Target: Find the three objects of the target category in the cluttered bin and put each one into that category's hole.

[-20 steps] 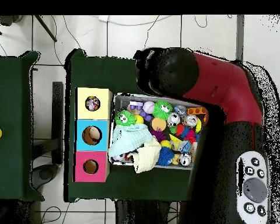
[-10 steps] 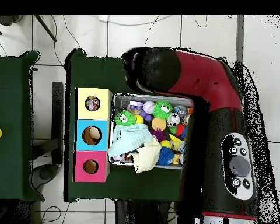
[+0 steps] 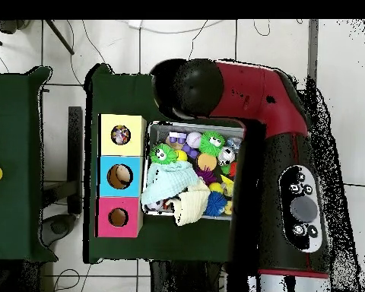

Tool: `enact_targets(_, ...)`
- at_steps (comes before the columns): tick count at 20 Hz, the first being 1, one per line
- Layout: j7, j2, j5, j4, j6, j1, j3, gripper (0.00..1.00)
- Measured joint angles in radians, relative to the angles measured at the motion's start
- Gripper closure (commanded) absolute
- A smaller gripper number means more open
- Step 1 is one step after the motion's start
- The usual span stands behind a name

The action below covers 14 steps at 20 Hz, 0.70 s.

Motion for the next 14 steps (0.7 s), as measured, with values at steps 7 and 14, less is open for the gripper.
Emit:
enact_targets(7, 0.0, 0.008, -0.046, -0.052, 0.115, 0.001, 0.038, 0.0)
enact_targets(14, 0.0, 0.037, -0.064, -0.112, 0.164, 0.0, 0.073, 0.0)
